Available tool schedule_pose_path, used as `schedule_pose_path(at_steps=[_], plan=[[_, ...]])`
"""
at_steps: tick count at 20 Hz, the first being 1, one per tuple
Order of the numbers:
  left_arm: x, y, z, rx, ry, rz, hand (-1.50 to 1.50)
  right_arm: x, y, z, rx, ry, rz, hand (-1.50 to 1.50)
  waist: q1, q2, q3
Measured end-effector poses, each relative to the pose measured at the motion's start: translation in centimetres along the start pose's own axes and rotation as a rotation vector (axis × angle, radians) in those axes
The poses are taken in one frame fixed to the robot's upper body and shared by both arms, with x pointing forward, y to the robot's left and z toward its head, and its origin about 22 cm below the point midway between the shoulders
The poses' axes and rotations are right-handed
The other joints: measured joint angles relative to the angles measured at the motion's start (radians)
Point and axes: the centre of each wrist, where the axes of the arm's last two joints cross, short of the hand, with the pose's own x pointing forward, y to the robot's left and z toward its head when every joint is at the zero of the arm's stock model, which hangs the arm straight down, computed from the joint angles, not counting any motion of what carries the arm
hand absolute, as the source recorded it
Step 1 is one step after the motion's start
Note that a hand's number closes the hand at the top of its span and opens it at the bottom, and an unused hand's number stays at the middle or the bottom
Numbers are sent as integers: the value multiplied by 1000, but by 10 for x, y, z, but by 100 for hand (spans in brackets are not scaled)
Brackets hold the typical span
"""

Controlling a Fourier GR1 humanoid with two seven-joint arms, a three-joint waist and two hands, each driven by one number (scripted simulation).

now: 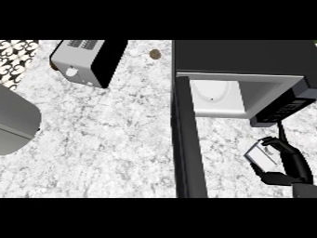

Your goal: Pick up the milk, place it into the microwave and close the microwave

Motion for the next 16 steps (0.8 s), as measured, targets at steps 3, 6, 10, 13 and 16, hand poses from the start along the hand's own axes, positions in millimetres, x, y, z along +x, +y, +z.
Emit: schedule_pose_path(at_steps=[3, 6, 10, 13, 16], plan=[[3, 3, 5, 4, 21, -9, -150, -5, 23, -3, -57, -16, -38, 150, -4, -3, -3], [3, 5, 7, 13, 21, -6, -150, -6, 36, -6, -82, -28, -62, 150, -11, -5, -4], [6, 8, 10, 17, 27, -9, -150, -6, 49, -14, -70, -39, -60, 150, -19, -2, -3], [9, 11, 15, 26, 35, -14, -150, -4, 58, -21, -63, -48, -53, 150, -24, 0, 1], [10, 12, 16, 24, 45, -10, -150, -1, 63, -31, -57, -62, -50, 150, -25, 6, 8]])
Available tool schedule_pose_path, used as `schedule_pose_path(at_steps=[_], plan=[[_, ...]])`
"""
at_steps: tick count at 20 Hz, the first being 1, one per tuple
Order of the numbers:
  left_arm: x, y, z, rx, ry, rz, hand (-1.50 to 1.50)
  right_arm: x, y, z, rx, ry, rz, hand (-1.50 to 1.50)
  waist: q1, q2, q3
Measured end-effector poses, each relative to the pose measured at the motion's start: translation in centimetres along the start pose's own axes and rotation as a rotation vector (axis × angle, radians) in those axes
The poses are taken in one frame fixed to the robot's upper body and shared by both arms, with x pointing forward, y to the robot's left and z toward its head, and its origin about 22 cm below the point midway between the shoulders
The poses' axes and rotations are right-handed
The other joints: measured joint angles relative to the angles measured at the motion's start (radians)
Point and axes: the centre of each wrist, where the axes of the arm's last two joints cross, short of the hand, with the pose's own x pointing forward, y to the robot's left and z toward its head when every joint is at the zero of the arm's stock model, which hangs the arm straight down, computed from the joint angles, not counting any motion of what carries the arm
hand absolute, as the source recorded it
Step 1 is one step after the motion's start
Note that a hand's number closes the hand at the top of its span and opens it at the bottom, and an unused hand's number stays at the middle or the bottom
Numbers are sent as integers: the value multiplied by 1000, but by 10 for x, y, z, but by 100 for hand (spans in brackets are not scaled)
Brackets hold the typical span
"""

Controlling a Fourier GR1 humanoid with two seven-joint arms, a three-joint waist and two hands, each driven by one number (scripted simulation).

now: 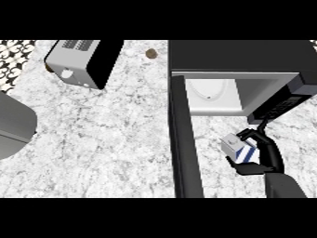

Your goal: Pick up the milk, place it into the microwave and close the microwave

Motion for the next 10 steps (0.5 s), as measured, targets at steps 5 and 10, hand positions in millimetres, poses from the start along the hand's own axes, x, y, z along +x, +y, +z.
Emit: schedule_pose_path(at_steps=[5, 10], plan=[[-3, -1, -3, 7, -15, 18, -150, 12, 19, -39, 25, -28, -11, 150, 9, 7, 11], [-3, 2, -5, 5, -13, 16, -150, 26, 26, -72, 53, -41, 4, 150, 18, 8, 16]])
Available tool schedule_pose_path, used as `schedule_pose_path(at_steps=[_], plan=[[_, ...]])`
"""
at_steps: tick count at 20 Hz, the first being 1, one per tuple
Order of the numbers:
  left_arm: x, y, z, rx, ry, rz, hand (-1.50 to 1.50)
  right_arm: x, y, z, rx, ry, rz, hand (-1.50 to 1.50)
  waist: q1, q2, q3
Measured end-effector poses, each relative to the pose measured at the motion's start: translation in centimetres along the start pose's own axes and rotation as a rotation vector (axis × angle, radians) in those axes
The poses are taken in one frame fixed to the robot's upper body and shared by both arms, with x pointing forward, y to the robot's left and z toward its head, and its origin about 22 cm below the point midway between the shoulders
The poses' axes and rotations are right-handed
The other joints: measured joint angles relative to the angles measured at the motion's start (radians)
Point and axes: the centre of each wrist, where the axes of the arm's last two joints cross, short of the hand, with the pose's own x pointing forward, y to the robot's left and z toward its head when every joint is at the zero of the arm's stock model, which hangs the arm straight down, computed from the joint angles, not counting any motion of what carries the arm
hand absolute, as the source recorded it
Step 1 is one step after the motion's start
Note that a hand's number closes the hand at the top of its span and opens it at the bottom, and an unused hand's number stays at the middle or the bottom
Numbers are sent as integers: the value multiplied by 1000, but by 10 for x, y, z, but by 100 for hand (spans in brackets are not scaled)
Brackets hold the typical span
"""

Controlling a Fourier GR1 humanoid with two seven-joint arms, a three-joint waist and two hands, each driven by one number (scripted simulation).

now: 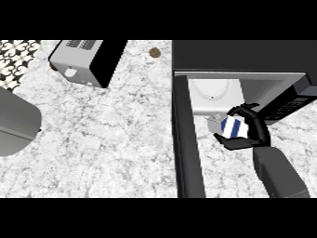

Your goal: Pick up the milk, place it into the microwave and close the microwave

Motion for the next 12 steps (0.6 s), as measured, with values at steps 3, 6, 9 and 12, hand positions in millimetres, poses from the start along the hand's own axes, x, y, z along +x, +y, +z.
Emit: schedule_pose_path(at_steps=[3, 6, 9, 12], plan=[[0, 2, -3, -6, 1, -7, -150, 8, -2, -19, 5, 34, 4, 150, 6, 9, 6], [0, 4, -7, -21, -6, -5, -150, 8, 1, -21, -26, 44, 5, 150, 6, 7, 2], [-2, 4, -12, -32, -24, 2, -150, 7, 3, -21, -38, 52, 15, 150, 6, 6, -1], [-2, 6, -16, -45, -41, 0, -150, 5, 3, -19, -51, 48, 61, 150, 13, 6, -3]])
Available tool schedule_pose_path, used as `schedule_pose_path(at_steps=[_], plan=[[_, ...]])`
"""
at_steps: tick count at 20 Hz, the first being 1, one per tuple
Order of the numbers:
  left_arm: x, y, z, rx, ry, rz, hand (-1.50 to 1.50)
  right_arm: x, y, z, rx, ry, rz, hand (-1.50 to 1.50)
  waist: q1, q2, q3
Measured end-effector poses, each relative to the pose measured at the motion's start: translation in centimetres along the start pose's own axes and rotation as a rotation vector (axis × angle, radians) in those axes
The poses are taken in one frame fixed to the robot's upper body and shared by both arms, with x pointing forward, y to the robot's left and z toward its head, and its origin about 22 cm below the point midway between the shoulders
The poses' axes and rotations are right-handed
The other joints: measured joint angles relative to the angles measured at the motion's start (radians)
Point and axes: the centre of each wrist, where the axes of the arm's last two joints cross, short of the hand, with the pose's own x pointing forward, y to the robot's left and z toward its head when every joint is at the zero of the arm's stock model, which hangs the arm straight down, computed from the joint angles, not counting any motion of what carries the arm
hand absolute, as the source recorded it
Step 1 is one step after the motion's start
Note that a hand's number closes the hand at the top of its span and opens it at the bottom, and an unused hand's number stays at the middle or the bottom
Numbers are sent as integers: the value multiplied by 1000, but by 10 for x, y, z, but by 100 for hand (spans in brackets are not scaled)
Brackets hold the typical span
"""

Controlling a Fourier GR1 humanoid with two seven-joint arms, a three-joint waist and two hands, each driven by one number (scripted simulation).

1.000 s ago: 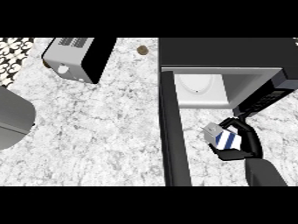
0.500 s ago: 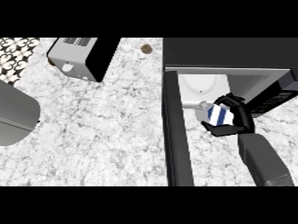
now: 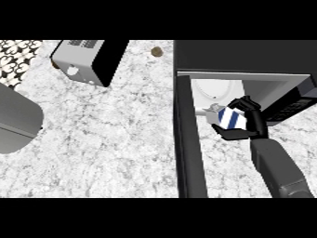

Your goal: Pick up the milk, place it into the microwave and close the microwave

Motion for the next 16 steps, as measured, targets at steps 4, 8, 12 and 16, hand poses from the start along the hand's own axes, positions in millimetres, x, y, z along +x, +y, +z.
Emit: schedule_pose_path(at_steps=[4, 8, 12, 16], plan=[[-2, 0, -6, -11, -20, 6, -150, -2, 1, 2, -41, -7, 75, 150, 10, 1, 0], [-3, 3, -10, -27, -28, 6, -150, -3, 4, 4, -105, -6, 133, 150, 21, 3, -3], [-3, 4, -15, -43, -42, 12, -150, -5, 6, 6, -158, 3, 166, 150, 32, 2, -5], [-3, 5, -20, -59, -52, 11, -150, -6, 7, 8, -209, 3, 186, 150, 44, 2, -6]])
